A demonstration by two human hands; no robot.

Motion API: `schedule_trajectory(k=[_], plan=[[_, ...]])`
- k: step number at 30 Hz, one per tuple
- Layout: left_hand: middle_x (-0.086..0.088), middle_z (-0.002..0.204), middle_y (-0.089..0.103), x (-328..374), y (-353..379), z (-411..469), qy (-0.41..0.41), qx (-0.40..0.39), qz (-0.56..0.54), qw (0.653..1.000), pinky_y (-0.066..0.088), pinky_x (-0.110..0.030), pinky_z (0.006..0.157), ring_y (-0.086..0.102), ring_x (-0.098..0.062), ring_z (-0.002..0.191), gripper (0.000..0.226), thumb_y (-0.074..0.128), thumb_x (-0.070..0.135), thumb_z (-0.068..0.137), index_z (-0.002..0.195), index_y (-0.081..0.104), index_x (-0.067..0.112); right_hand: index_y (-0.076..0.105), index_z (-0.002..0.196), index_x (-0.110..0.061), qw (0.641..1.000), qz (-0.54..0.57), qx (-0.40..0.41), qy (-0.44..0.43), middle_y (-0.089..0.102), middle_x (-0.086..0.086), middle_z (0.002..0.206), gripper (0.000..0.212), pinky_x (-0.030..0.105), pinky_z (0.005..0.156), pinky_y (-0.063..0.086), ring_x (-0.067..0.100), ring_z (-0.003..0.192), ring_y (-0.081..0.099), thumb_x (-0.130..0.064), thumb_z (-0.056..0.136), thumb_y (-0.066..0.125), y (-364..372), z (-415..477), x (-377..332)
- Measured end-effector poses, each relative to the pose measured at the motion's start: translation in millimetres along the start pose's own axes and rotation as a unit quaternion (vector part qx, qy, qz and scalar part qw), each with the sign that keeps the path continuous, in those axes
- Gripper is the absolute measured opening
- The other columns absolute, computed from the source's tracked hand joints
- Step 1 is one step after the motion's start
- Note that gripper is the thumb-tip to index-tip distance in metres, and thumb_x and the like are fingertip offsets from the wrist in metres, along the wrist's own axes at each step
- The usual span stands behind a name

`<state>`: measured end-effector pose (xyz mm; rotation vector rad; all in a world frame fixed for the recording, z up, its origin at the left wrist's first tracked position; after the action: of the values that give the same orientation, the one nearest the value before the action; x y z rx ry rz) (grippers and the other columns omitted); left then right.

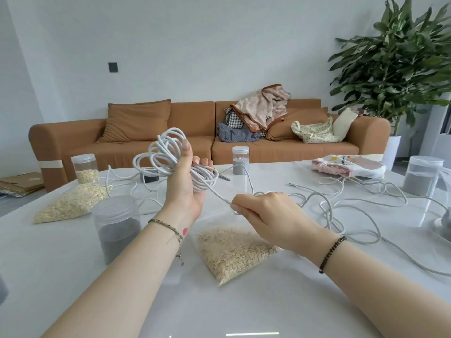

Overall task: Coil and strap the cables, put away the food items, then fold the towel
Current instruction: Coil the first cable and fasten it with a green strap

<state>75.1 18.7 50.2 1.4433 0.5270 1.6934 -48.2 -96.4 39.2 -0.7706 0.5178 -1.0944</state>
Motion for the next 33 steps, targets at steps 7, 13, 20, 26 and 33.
schedule_trajectory(k=[7,13,20,26,33], plan=[[0.006,0.060,0.046,8.7,-7.3,-0.5,-0.006,0.039,-0.112,0.993,0.058,-0.030,0.081,0.056,-0.008,0.062,0.043,0.062,0.045,0.096,0.066,0.049,0.016,0.067,0.095,-0.036,0.999,0.029,-0.036,-0.004,0.060,-0.006,0.064,0.044,0.026,0.056,0.039,0.017,0.063,0.051,-0.064,0.096,0.033,12.5,-0.2,9.1],[0.007,0.061,0.040,2.5,5.6,-8.7,-0.057,-0.016,-0.117,0.991,0.055,-0.025,0.076,0.047,-0.007,0.054,0.045,0.062,0.045,0.095,0.064,0.043,0.018,0.075,0.092,-0.040,1.000,0.024,0.003,0.009,0.064,-0.010,0.067,0.043,0.025,0.054,0.043,0.013,0.065,0.058,-0.064,0.093,0.040,4.6,1.3,14.4],[0.009,0.065,0.041,-12.5,17.5,-19.1,-0.178,-0.093,-0.168,0.965,0.056,-0.024,0.067,0.043,-0.004,0.061,0.041,0.069,0.041,0.091,0.066,0.047,0.017,0.076,0.079,-0.036,0.994,-0.025,0.107,0.025,0.056,-0.011,0.055,0.041,0.028,0.043,0.043,0.009,0.050,0.049,-0.057,0.095,0.045,-12.5,0.4,17.3],[0.009,0.055,0.038,-26.3,26.4,-30.3,-0.245,-0.160,-0.091,0.952,0.048,-0.040,0.103,0.047,-0.006,0.055,0.044,0.068,0.043,0.089,0.066,0.035,0.023,0.074,0.071,-0.035,0.975,-0.029,0.209,0.074,0.049,-0.011,0.055,0.032,0.024,0.042,0.036,0.009,0.048,0.048,-0.059,0.088,0.061,-40.5,-2.9,26.2],[0.003,0.060,0.044,-42.2,26.0,-37.3,-0.266,-0.172,0.055,0.947,0.046,-0.055,0.105,0.062,-0.017,0.076,0.045,0.059,0.043,0.096,0.064,0.042,0.017,0.068,0.072,-0.030,0.957,-0.043,0.263,0.111,0.051,-0.008,0.060,0.034,0.027,0.041,0.037,0.013,0.050,0.049,-0.059,0.088,0.064,-51.6,-9.5,36.1]])
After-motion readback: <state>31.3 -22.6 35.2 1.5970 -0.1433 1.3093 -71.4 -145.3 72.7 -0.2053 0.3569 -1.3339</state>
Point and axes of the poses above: each hand's wrist, its own z-axis towards the middle knuckle, its own y-axis out of the palm, x = y × z, the point moved 8 cm from there along z, towards the middle knuckle
